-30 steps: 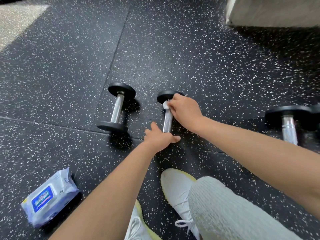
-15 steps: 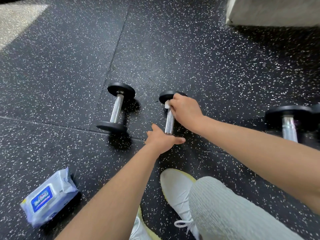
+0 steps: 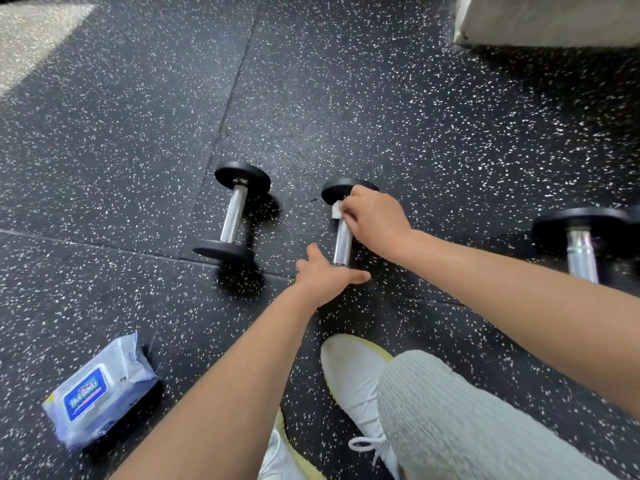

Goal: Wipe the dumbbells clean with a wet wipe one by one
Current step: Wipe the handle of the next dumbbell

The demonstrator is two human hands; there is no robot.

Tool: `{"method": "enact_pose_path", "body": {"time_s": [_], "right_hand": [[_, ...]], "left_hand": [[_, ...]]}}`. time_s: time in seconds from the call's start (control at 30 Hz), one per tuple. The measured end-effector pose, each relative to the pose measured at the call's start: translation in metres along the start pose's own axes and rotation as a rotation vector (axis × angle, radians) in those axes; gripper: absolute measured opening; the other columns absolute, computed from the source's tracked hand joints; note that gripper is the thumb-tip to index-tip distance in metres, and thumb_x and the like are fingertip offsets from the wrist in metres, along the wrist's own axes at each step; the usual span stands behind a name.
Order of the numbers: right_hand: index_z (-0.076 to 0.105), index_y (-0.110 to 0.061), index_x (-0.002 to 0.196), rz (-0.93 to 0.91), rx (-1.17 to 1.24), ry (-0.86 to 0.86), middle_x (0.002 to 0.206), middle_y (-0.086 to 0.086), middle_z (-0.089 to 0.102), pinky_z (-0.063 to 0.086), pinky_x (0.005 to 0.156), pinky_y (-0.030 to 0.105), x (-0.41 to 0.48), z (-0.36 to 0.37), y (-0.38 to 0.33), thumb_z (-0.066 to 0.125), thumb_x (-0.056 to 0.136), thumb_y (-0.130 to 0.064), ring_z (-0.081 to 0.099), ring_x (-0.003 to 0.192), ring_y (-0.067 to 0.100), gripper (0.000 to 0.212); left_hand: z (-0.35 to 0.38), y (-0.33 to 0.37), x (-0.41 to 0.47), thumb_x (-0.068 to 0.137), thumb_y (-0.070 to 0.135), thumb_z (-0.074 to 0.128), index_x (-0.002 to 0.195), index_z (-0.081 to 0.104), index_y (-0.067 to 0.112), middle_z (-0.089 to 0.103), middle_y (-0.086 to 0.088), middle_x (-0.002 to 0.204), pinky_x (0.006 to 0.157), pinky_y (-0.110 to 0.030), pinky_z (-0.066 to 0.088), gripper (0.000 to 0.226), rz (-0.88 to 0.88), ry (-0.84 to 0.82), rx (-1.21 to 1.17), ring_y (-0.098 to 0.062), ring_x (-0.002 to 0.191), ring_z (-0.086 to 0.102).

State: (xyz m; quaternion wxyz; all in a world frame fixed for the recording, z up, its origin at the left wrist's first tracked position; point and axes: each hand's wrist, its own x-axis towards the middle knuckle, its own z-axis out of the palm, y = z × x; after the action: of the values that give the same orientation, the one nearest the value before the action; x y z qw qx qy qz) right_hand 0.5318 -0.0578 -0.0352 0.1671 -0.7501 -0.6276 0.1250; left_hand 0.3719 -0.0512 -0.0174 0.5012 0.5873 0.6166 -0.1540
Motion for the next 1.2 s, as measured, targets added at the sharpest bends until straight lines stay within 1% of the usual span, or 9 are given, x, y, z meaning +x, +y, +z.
{"method": "enact_pose_path", "body": {"time_s": [0.23,0.33,0.43,0.5,0.63,0.7,0.97,1.13,1.2], "right_hand": [[0.078,-0.025,0.101,-0.233,0.095,-0.316,0.101,-0.010,0.068,0.052,0.074,0.037,-0.027,-0.007,0.001,0.069,0.092,-0.028,0.064,0.091,0.017,0.014],[0.079,-0.025,0.099,-0.134,0.101,-0.190,0.099,-0.011,0.068,0.049,0.070,0.032,-0.009,-0.008,0.008,0.069,0.092,-0.027,0.065,0.089,0.017,0.013],[0.079,-0.023,0.096,0.003,0.093,-0.036,0.098,-0.007,0.068,0.051,0.069,0.034,-0.001,-0.006,0.010,0.067,0.092,-0.025,0.066,0.086,0.021,0.013],[0.079,-0.022,0.095,-0.018,0.088,-0.038,0.099,-0.005,0.068,0.053,0.069,0.036,-0.010,-0.004,0.008,0.067,0.092,-0.024,0.066,0.085,0.023,0.013],[0.078,-0.025,0.097,-0.215,0.139,-0.286,0.097,-0.010,0.067,0.052,0.072,0.037,-0.035,-0.003,0.007,0.070,0.090,-0.027,0.064,0.087,0.017,0.011],[0.078,-0.027,0.097,-0.250,0.120,-0.331,0.096,-0.011,0.066,0.052,0.071,0.037,-0.034,-0.003,0.009,0.070,0.091,-0.030,0.063,0.087,0.015,0.011],[0.078,-0.022,0.099,-0.004,0.065,-0.045,0.101,-0.006,0.065,0.050,0.064,0.034,-0.015,-0.001,0.003,0.063,0.095,-0.025,0.065,0.083,0.021,0.016],[0.078,-0.024,0.098,-0.284,0.094,-0.350,0.096,-0.006,0.063,0.051,0.070,0.039,-0.038,-0.002,0.002,0.066,0.093,-0.027,0.064,0.085,0.021,0.013],[0.078,-0.026,0.100,-0.298,0.086,-0.372,0.097,-0.008,0.065,0.050,0.071,0.037,-0.031,-0.007,0.007,0.068,0.093,-0.029,0.063,0.088,0.019,0.012]], "left_hand": [[-0.008,-0.003,0.006,0.078,0.047,0.087,0.165,-0.003,0.028,0.007,-0.015,0.172,0.119,-0.054,0.028,0.127,-0.028,-0.057,-0.048,-0.039,0.153,0.025],[-0.005,0.000,0.003,0.078,0.050,0.088,0.166,-0.007,0.023,0.000,-0.014,0.174,0.122,-0.056,0.023,0.133,-0.035,-0.057,-0.045,-0.038,0.157,0.018],[-0.001,0.002,-0.001,0.073,0.055,0.090,0.165,-0.008,0.020,-0.001,-0.014,0.173,0.123,-0.054,0.023,0.139,-0.029,-0.036,-0.042,-0.038,0.157,0.017],[0.002,0.003,-0.001,0.072,0.056,0.090,0.165,-0.008,0.018,-0.002,-0.015,0.172,0.122,-0.053,0.024,0.140,-0.014,-0.017,-0.030,-0.038,0.157,0.018],[0.004,-0.001,-0.001,0.071,0.054,0.091,0.165,-0.004,0.016,0.007,-0.014,0.170,0.120,-0.049,0.029,0.139,0.011,0.000,-0.020,-0.036,0.154,0.026],[0.004,0.001,-0.001,0.072,0.053,0.091,0.164,-0.003,0.016,0.009,-0.014,0.169,0.119,-0.046,0.030,0.137,0.020,-0.009,-0.013,-0.035,0.153,0.026],[0.004,0.004,-0.006,0.076,0.056,0.088,0.164,-0.015,0.020,-0.004,-0.013,0.173,0.123,-0.052,0.023,0.140,0.014,-0.059,-0.015,-0.036,0.158,0.016],[-0.006,0.000,0.005,0.080,0.047,0.085,0.165,-0.008,0.028,0.008,-0.015,0.172,0.124,-0.055,0.023,0.128,-0.016,-0.109,-0.018,-0.036,0.156,0.018],[-0.005,0.000,0.006,0.080,0.048,0.085,0.165,-0.008,0.029,0.006,-0.015,0.172,0.124,-0.057,0.022,0.128,-0.019,-0.112,-0.022,-0.037,0.157,0.018]]}}
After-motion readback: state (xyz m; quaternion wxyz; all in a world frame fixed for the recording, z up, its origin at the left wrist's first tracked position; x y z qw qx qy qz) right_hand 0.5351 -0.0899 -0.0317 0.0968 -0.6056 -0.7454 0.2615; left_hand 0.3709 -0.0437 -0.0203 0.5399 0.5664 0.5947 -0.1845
